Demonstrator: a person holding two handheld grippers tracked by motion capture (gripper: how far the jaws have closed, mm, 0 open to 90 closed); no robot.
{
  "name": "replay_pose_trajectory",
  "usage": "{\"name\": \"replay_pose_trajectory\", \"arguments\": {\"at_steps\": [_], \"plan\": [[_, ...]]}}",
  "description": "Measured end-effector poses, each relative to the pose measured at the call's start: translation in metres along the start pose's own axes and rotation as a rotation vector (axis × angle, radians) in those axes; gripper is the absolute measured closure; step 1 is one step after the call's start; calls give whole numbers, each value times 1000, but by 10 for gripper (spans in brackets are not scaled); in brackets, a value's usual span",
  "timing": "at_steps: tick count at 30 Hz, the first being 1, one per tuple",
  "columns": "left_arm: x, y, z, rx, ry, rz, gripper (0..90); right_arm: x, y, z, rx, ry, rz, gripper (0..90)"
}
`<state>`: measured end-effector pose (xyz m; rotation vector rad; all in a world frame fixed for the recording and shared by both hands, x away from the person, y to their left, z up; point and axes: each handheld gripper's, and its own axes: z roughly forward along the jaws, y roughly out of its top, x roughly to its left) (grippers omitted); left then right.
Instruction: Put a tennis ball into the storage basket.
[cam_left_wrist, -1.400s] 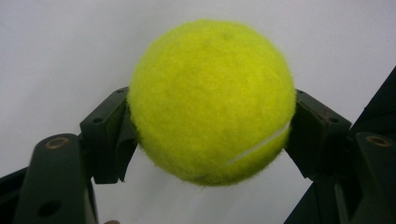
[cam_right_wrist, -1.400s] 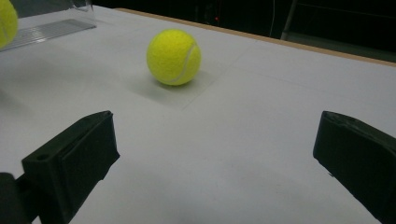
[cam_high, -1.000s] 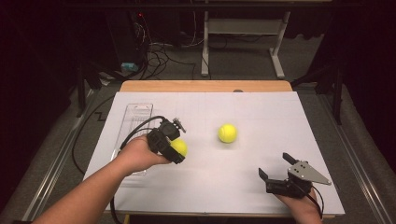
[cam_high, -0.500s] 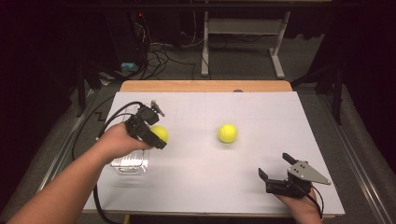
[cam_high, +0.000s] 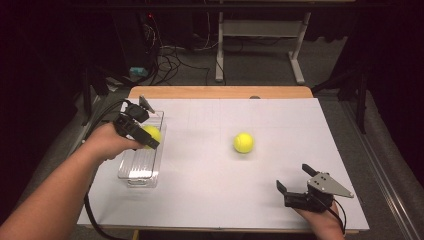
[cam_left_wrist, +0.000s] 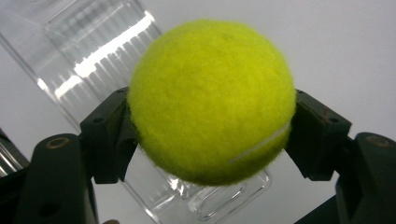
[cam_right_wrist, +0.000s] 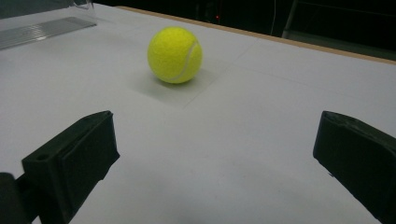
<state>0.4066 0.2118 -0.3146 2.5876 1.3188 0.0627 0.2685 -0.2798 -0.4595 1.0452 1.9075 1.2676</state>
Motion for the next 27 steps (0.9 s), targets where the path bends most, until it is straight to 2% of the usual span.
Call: {"name": "replay_pose_trajectory", "arguments": {"at_steps": [9, 14, 27], "plan": [[26, -2, 1, 23, 22, -73, 266, 0, 0, 0, 1, -1, 1, 0], [35, 1, 8, 43, 40, -107, 265, 0, 0, 1, 0, 1, -2, 0], [38, 18, 35, 90, 72, -126, 264, -1, 0, 1, 1, 0, -3, 0]]}}
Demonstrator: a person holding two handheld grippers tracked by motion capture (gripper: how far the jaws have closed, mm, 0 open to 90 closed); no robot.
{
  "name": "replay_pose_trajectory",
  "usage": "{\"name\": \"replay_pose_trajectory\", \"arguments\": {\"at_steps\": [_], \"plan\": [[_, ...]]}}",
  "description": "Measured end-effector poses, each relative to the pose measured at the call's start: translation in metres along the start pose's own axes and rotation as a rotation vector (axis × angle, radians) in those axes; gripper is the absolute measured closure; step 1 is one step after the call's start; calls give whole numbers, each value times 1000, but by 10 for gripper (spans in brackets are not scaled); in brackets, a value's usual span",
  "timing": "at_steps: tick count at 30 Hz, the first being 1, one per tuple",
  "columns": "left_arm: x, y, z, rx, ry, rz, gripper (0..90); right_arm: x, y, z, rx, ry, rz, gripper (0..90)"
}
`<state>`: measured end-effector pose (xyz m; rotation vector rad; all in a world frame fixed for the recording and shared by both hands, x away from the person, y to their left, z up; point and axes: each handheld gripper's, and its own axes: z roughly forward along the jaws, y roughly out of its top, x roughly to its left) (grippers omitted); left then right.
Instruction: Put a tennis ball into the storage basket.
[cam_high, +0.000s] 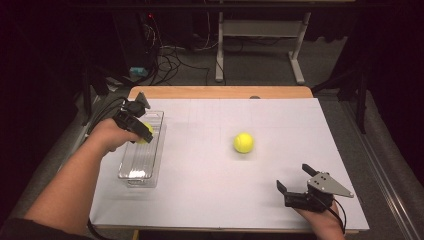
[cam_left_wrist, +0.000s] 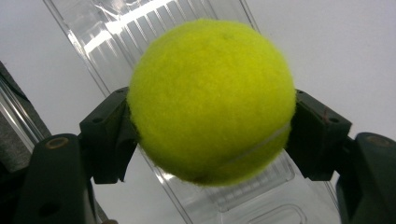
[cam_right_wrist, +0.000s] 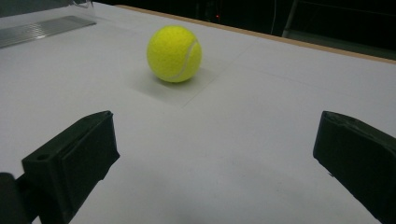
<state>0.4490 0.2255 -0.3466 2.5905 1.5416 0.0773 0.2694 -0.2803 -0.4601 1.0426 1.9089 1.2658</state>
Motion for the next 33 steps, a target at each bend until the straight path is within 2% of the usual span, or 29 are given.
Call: {"name": "replay_pose_trajectory", "arguments": {"at_steps": [9, 19, 20, 21, 22, 23, 26, 30, 33], "plan": [[1, 6, 16, 23, 24, -18, 263, 0, 0, 0, 3, 2, -2, 0], [3, 8, 17, 19, 19, -26, 259, 1, 0, 1, 6, 2, -1, 0], [2, 7, 16, 4, 20, -30, 236, 0, 0, 1, 7, 3, -1, 0], [2, 8, 14, 2, 20, -32, 116, 1, 0, 1, 6, 2, -1, 0], [2, 7, 13, -9, 12, -35, 33, 0, 0, 1, 5, 1, -2, 0], [1, 7, 10, -10, -1, -32, 3, 0, 0, 1, 3, 3, -2, 0], [-3, 5, 5, -16, -15, -22, 5, 0, 0, 1, 2, 2, 2, 0], [-8, 2, 2, -25, -7, -16, 5, 0, 0, 1, 2, 2, 2, 0], [-16, 1, -1, -29, -16, 8, 5, 0, 0, 1, 1, 1, 4, 0]]}}
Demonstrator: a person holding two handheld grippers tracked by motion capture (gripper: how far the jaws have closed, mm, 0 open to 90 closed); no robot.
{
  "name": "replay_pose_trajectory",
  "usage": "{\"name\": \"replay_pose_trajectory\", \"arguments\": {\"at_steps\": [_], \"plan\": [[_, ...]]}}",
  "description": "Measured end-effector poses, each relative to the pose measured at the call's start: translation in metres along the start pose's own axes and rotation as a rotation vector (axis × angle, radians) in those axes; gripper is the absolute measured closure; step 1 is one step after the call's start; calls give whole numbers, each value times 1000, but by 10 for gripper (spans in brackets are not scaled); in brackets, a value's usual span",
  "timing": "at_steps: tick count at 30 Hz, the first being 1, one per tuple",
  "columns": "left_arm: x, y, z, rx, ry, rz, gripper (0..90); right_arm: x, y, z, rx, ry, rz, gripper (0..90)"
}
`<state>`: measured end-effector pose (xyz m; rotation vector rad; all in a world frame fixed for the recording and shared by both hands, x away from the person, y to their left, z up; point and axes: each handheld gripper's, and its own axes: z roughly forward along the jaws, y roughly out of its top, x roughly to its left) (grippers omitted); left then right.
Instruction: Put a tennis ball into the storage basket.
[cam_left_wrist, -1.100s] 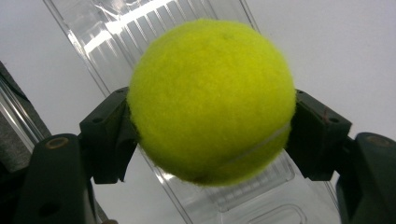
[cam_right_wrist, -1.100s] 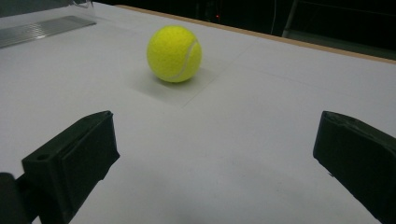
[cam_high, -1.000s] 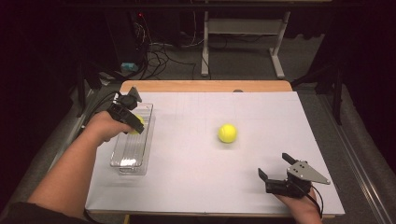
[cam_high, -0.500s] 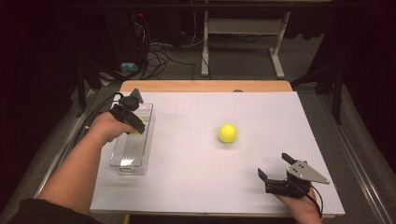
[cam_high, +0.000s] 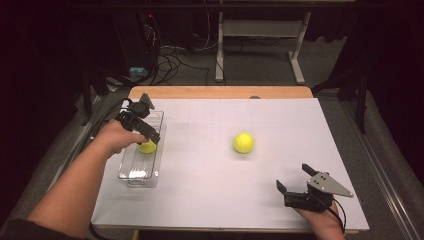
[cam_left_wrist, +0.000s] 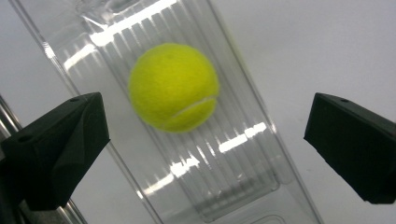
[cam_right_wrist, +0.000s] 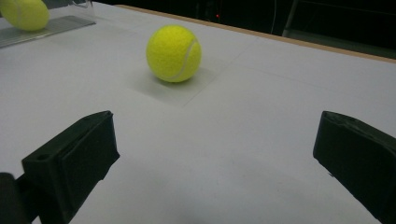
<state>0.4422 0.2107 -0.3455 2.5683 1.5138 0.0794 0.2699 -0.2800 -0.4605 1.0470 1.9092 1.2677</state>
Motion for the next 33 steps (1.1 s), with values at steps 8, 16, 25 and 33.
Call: {"name": "replay_pose_trajectory", "arguments": {"at_steps": [8, 16, 25, 33], "plan": [[-32, 2, 5, -3, -2, 82, 6, 0, 0, 0, 3, -1, -2, 0], [-65, 7, 9, -29, -32, 147, 6, 0, 0, 0, 3, -1, -2, 0], [-111, 8, 19, -40, -66, 250, 6, 0, 0, -1, 0, -1, -3, 0], [-146, 5, 29, -38, -101, 321, 6, 1, 0, 0, -1, 1, -8, 0]]}}
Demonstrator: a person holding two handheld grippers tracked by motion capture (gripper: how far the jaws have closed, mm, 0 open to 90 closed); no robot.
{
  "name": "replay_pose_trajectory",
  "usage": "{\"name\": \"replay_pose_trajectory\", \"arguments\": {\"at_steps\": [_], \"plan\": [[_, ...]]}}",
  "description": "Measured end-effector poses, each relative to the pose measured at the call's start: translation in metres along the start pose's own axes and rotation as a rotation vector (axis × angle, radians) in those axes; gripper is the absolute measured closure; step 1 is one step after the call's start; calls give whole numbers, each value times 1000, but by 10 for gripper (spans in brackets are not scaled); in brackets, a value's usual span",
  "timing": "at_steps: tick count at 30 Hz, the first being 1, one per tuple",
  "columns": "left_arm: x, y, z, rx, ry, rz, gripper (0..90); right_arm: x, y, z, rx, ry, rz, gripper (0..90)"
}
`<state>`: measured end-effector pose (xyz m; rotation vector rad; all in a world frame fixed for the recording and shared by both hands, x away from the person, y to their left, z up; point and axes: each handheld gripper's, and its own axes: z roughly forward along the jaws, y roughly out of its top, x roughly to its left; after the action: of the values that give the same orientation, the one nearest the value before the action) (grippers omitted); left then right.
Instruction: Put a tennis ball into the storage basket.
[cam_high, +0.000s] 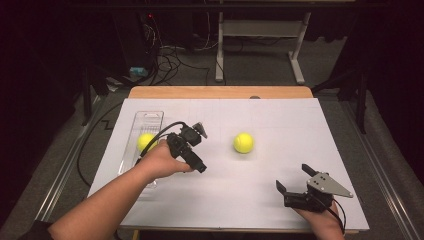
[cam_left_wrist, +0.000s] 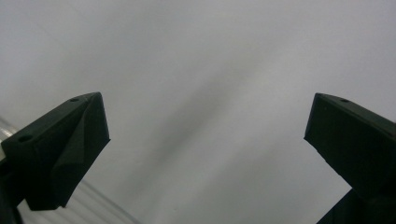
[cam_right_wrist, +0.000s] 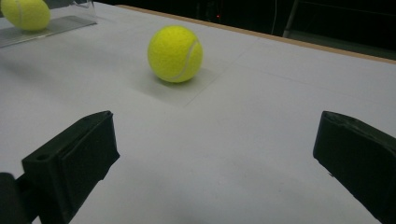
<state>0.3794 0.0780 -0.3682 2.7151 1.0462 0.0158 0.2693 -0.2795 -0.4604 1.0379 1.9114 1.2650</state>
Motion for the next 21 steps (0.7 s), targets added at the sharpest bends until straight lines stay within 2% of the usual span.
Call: {"name": "replay_pose_trajectory", "arguments": {"at_steps": [5, 8, 13, 21], "plan": [[-15, -2, 7, -8, -20, 31, 6, 0, 1, 0, -1, -1, 5, 0], [-19, -4, 8, -3, -19, 46, 6, 1, 0, 1, -2, 1, 10, 0], [-16, -8, 10, -14, -8, 39, 6, 3, 2, 4, -4, 4, 5, 0], [-11, -12, 11, -1, -6, 35, 6, 7, 7, 13, 7, 23, 8, 0]]}}
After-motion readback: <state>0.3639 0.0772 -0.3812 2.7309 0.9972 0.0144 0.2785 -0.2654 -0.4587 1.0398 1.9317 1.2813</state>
